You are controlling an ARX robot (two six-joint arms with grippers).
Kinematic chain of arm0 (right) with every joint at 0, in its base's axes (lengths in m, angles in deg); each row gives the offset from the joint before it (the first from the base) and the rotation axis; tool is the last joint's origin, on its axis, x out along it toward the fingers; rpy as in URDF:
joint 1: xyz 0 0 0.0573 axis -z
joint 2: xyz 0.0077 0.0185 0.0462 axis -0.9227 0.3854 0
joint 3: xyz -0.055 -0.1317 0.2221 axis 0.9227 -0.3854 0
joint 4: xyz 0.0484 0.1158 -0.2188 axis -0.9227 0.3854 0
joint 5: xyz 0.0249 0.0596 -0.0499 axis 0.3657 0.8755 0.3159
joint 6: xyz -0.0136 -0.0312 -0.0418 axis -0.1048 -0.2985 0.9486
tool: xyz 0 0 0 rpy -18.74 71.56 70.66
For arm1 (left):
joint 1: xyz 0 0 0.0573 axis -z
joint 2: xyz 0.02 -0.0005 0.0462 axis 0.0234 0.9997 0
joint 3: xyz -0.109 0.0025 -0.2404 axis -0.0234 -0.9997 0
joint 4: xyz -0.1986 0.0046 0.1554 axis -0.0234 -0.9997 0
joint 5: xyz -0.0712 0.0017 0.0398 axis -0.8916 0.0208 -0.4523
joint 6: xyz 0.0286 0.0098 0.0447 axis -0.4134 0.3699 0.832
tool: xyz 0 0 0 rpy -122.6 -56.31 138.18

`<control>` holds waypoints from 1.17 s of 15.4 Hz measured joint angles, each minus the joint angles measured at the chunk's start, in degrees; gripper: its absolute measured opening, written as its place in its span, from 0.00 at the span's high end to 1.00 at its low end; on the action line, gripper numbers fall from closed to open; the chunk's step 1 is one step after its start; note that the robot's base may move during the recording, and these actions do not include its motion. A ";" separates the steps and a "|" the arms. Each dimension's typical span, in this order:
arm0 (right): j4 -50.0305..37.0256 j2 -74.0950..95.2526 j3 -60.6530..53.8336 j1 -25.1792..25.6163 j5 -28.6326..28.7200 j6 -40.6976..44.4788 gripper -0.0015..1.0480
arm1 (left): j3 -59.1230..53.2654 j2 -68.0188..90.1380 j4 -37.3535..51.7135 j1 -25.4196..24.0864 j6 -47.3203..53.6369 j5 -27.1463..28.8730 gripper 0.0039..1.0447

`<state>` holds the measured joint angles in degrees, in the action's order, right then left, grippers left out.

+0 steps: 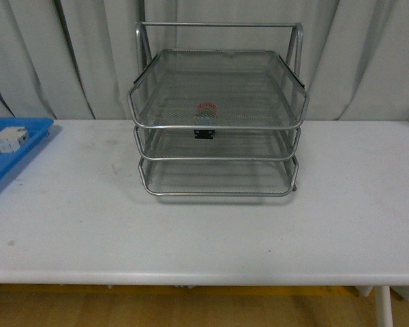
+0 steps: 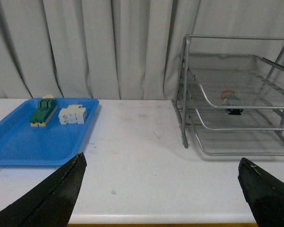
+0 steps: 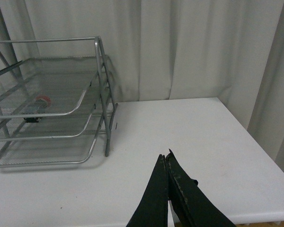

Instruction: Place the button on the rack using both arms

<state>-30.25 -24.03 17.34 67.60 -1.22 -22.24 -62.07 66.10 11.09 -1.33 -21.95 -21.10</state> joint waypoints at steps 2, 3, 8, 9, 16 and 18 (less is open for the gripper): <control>4.66 -4.98 0.00 0.00 0.00 0.00 0.98 | 0.00 0.00 0.00 0.00 0.00 0.00 0.06; 6.78 -7.28 -0.02 0.00 0.00 0.00 0.98 | 0.00 0.00 -0.02 0.00 0.00 0.00 0.06; 13.86 -14.51 -0.02 0.00 0.00 0.00 0.98 | 0.00 0.00 0.00 0.00 0.00 0.00 0.06; 14.84 -15.61 -0.02 0.00 0.00 0.00 0.98 | 0.00 0.00 0.00 0.00 0.00 0.00 0.06; 18.93 -19.65 -0.02 0.00 0.00 0.00 0.98 | 0.00 0.00 0.00 0.00 0.00 0.00 0.06; 19.41 -20.17 -0.02 0.00 0.00 0.00 0.98 | 0.00 0.00 0.00 0.00 0.00 0.00 0.06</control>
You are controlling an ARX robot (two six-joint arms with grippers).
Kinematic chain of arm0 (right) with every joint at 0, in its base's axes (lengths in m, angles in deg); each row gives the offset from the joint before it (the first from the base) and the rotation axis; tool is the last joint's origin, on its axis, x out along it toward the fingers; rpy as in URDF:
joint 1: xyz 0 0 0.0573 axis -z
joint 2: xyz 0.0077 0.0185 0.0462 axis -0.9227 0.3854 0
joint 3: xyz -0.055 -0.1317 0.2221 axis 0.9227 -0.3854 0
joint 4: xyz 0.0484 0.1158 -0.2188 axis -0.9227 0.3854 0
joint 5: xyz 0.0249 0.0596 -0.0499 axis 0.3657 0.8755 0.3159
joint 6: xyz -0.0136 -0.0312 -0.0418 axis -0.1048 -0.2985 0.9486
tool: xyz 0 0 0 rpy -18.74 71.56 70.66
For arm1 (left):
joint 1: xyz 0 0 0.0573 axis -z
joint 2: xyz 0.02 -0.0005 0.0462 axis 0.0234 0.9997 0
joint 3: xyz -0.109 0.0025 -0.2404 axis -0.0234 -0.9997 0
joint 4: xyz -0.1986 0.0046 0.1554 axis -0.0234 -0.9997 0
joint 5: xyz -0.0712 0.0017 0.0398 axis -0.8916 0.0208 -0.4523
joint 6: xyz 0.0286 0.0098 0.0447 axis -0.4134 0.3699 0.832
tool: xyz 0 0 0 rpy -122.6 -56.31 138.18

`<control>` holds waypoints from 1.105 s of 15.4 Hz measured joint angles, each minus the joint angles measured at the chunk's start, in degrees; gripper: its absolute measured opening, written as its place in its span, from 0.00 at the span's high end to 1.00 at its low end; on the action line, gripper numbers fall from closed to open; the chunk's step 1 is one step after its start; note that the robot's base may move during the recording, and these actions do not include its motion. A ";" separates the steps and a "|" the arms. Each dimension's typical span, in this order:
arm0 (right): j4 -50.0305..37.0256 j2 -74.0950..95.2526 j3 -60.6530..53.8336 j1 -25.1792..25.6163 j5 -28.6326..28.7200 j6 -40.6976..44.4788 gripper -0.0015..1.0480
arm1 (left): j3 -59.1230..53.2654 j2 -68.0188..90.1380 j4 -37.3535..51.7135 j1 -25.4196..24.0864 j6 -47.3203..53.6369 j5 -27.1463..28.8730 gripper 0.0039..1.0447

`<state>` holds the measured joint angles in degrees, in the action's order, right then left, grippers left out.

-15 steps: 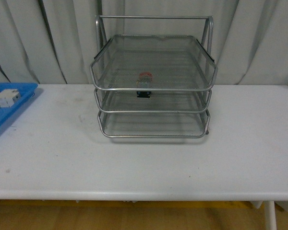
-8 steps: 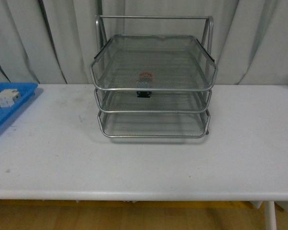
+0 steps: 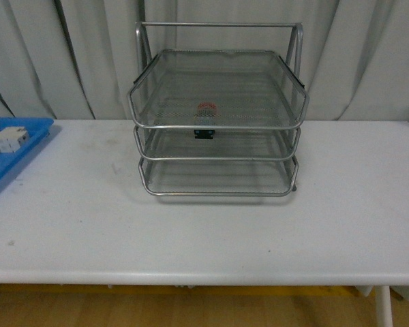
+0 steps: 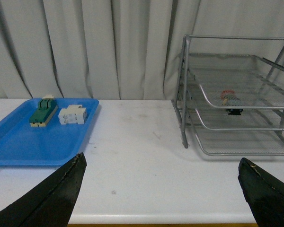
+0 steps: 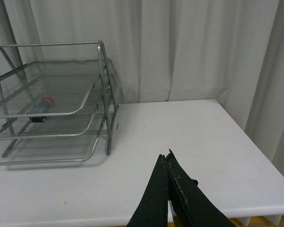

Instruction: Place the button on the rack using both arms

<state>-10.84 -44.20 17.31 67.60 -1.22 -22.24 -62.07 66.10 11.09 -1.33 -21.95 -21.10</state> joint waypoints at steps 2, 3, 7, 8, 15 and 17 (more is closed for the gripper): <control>0.63 -0.61 0.00 0.00 0.00 0.00 0.98 | 0.00 0.00 0.00 0.00 0.00 0.00 0.06; 1.40 -1.36 0.00 0.00 0.00 0.00 0.98 | 0.00 0.00 0.00 0.00 0.00 0.00 0.06; 13.46 -12.85 0.02 0.00 0.15 0.13 0.89 | 0.00 0.00 0.02 0.00 0.00 -0.02 0.06; 13.42 -12.85 0.02 0.00 0.15 0.15 0.53 | 0.00 0.00 0.02 0.00 0.00 0.00 0.06; 13.42 -12.85 0.02 0.00 0.15 0.15 0.06 | 0.00 0.00 0.02 0.00 0.00 0.00 0.06; 13.42 -12.85 0.02 0.00 0.15 0.15 0.06 | 0.00 0.00 0.02 0.00 0.00 0.00 0.06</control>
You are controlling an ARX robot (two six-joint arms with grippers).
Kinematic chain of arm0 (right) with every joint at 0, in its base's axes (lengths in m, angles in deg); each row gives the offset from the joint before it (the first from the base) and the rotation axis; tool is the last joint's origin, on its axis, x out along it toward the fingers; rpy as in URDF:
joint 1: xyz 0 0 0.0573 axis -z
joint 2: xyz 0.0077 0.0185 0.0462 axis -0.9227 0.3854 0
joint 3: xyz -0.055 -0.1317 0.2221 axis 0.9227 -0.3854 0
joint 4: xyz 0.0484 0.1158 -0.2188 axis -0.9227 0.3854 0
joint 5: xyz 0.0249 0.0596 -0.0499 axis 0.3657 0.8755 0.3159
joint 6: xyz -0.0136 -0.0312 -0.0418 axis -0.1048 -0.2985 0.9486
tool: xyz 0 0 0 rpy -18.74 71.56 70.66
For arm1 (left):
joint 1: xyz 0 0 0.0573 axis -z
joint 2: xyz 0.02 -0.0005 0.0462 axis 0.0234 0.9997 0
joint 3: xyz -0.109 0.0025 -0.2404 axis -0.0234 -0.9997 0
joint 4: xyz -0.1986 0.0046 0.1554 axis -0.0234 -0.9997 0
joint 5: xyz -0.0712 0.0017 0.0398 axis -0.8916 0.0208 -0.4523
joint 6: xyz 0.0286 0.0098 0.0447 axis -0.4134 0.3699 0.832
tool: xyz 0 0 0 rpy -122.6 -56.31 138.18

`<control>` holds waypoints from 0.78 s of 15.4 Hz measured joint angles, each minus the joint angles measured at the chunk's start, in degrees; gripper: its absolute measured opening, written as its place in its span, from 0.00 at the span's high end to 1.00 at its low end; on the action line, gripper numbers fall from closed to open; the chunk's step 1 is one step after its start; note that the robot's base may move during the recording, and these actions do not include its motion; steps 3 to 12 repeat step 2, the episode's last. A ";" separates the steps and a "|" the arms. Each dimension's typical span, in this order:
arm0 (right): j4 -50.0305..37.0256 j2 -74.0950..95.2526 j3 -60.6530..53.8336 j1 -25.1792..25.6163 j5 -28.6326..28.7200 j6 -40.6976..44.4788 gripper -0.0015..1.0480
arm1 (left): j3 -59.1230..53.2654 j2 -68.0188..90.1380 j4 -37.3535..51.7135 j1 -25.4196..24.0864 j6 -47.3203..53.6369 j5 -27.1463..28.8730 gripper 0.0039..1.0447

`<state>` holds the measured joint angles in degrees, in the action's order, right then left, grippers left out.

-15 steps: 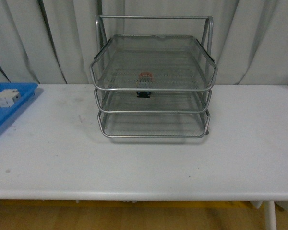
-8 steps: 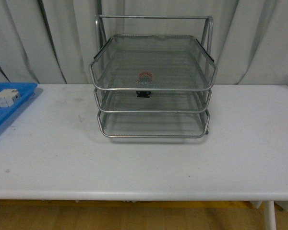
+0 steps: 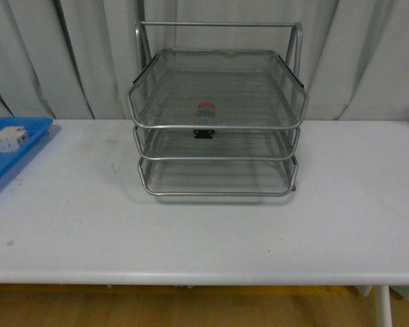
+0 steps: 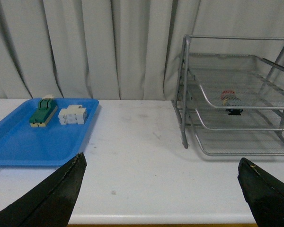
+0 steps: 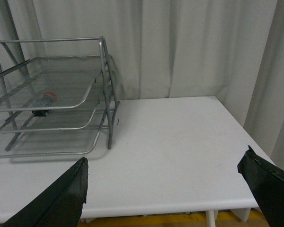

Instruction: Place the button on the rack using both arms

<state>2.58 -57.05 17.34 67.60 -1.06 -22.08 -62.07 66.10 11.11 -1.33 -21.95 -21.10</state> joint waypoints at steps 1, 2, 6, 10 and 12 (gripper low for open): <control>0.00 0.00 0.00 0.00 0.00 0.00 0.06 | 0.00 0.00 0.00 0.00 0.00 0.00 0.06; 0.00 0.00 0.00 0.00 0.00 0.00 0.06 | 0.00 0.00 0.00 0.00 0.00 0.00 0.06; 0.00 0.00 0.00 0.00 0.00 0.00 0.06 | 0.00 0.00 0.00 0.00 0.00 0.00 0.06; 0.00 0.00 0.00 0.00 0.00 0.00 0.06 | 0.00 0.00 0.00 0.00 0.00 0.00 0.06; 0.00 0.00 0.00 0.00 0.00 0.00 0.06 | 0.00 0.00 0.00 0.00 0.00 0.00 0.06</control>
